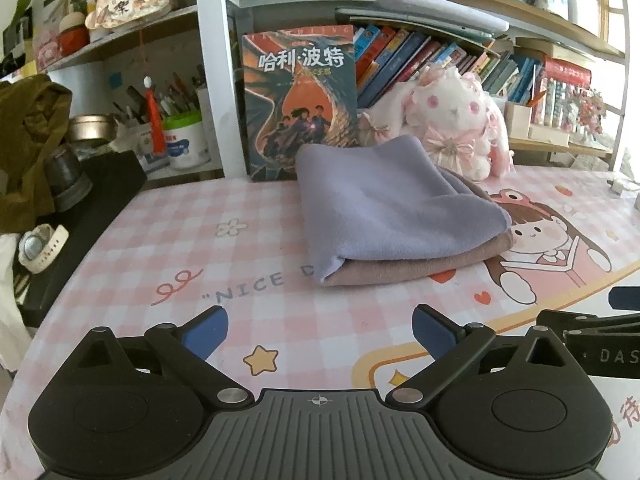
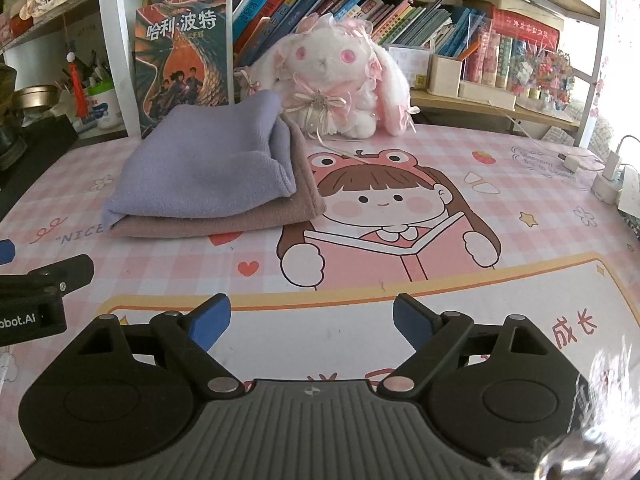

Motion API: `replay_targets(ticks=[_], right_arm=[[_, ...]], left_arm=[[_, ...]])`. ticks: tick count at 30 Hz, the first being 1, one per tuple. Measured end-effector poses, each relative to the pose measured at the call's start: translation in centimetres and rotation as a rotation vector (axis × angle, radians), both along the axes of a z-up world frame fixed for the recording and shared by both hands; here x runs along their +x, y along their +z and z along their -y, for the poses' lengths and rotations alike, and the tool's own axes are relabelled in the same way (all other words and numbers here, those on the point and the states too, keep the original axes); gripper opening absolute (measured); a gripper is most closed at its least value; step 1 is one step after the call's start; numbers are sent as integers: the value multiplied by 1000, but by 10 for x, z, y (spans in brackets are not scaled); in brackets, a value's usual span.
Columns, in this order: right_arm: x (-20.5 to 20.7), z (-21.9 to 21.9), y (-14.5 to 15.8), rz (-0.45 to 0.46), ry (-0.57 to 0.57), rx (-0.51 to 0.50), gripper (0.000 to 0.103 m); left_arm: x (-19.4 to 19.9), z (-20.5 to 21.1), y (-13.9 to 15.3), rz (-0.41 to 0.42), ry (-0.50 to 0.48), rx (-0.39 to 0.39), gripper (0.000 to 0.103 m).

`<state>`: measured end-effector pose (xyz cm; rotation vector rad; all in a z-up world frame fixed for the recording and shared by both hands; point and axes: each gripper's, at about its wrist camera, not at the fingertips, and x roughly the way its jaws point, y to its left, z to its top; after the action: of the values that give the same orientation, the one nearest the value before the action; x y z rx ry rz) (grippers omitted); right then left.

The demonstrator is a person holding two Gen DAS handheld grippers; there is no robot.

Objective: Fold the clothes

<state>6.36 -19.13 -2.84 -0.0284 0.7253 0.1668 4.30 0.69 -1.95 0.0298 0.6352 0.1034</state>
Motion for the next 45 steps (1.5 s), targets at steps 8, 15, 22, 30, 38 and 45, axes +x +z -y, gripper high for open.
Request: replay_targets(ticks=[8,15,22,30,38,45], right_arm=[[-1,0,0,-7,7,9,89],[-1,-1,0,-13,10,12,89],[1,-2,-1,-22,15,13,89],[2,-2,-3,-33,20,18,89],[3,-3,-4,-42,26,19,89],[3,-2,-5,-49,28,20,89]], left_arm=[[-1,-3,-2,-16,14,-19,100],[0,-3,-4,-27,15,-23,100],[1,-5,-6,-41,20,-30,100],[3,-6,-8,-54,26,-29,103],[3,-7,-8,-57,33,-25,103],[2,-11,-11,-64,49,-29,103]])
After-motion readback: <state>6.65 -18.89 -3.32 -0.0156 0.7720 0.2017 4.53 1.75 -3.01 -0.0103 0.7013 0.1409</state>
